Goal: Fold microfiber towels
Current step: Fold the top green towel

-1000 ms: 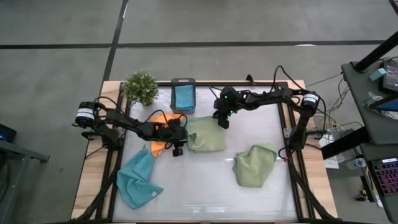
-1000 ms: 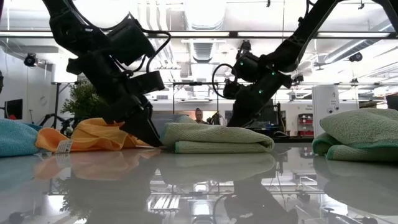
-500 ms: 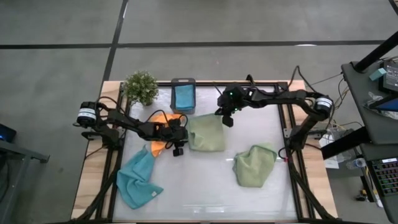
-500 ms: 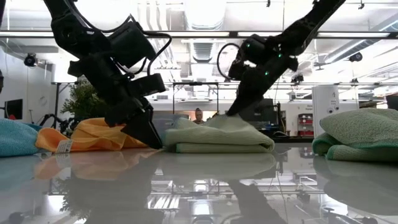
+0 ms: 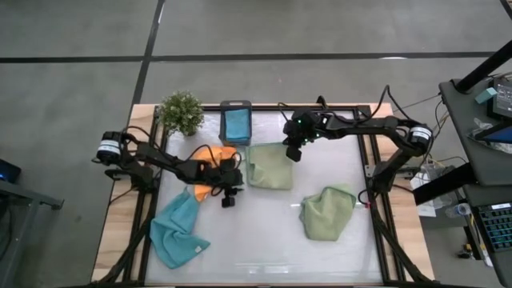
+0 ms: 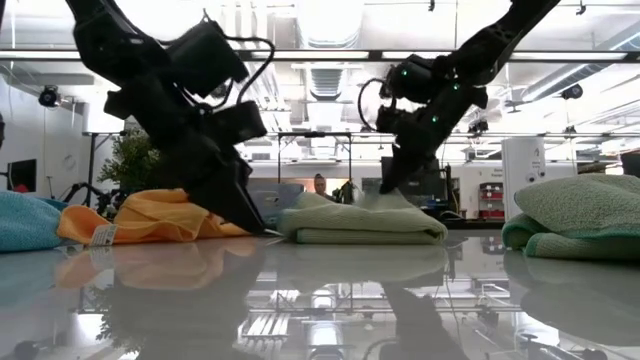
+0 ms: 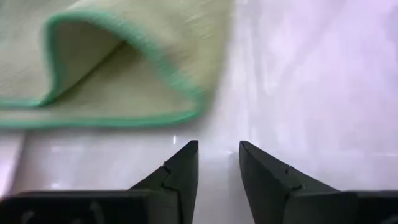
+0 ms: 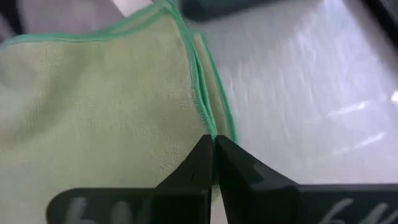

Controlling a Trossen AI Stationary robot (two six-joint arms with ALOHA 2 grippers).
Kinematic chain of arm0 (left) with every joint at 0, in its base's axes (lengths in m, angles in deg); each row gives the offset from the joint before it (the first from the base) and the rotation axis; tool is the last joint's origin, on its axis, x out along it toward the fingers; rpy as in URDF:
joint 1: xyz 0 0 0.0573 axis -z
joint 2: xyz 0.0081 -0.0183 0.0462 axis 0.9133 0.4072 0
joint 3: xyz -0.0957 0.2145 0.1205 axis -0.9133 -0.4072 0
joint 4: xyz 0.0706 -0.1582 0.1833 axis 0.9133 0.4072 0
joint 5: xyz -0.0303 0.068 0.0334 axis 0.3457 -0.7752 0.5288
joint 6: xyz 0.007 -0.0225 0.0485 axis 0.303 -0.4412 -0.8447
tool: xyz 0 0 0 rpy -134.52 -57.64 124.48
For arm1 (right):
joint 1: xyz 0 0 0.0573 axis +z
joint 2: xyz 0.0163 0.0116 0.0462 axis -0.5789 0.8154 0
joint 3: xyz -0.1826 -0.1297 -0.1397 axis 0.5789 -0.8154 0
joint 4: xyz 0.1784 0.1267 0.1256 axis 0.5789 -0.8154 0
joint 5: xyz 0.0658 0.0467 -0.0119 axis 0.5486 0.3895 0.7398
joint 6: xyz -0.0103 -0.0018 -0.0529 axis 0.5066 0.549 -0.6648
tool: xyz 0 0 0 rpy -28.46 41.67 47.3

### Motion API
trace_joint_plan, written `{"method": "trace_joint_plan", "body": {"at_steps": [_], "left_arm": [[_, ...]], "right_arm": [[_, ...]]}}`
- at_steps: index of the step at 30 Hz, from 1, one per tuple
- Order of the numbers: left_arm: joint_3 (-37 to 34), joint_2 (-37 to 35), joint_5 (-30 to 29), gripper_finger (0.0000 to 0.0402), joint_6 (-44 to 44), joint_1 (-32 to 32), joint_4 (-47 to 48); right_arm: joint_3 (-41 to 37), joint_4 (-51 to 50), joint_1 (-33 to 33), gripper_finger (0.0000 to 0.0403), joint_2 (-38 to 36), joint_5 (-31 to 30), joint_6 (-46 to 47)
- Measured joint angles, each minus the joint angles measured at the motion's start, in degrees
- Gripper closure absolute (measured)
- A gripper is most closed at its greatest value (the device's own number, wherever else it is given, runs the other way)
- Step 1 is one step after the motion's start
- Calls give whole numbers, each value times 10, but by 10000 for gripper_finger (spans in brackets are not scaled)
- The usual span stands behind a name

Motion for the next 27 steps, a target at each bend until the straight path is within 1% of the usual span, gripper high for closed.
{"method": "trace_joint_plan", "body": {"at_steps": [2, 3, 5, 6, 7, 10, 12, 15, 20, 23, 27], "left_arm": [[0, 0, -3, 312, 0, 17, -19], [0, 0, -14, 319, 0, 26, -32], [0, 3, -56, 335, 2, 41, -55], [0, 8, -76, 344, 4, 45, -72], [0, 12, -83, 353, 4, 48, -82], [4, 38, -85, 381, 1, 51, -117], [6, 55, -97, 395, 1, 51, -123], [12, 72, -145, 398, 1, 52, -127], [6, 77, -178, 398, -1, 52, -126], [6, 68, -214, 398, -2, 52, -95], [5, 59, -213, 398, -2, 52, -78]], "right_arm": [[-5, 1, 3, 394, 4, -1, 51], [-8, 0, 6, 394, 5, -3, 79], [-14, 2, 15, 394, 5, -5, 125], [-18, 2, 20, 394, 3, -5, 137], [-22, 1, 27, 394, 2, -5, 142], [-29, 2, 43, 394, 0, -18, 162], [-34, 1, 50, 394, -1, -20, 190], [-39, 0, 63, 394, -2, -23, 233], [-39, 0, 92, 394, -2, -19, 292], [-39, -1, 116, 394, -2, -16, 310], [-39, -2, 134, 394, -2, -13, 314]]}}
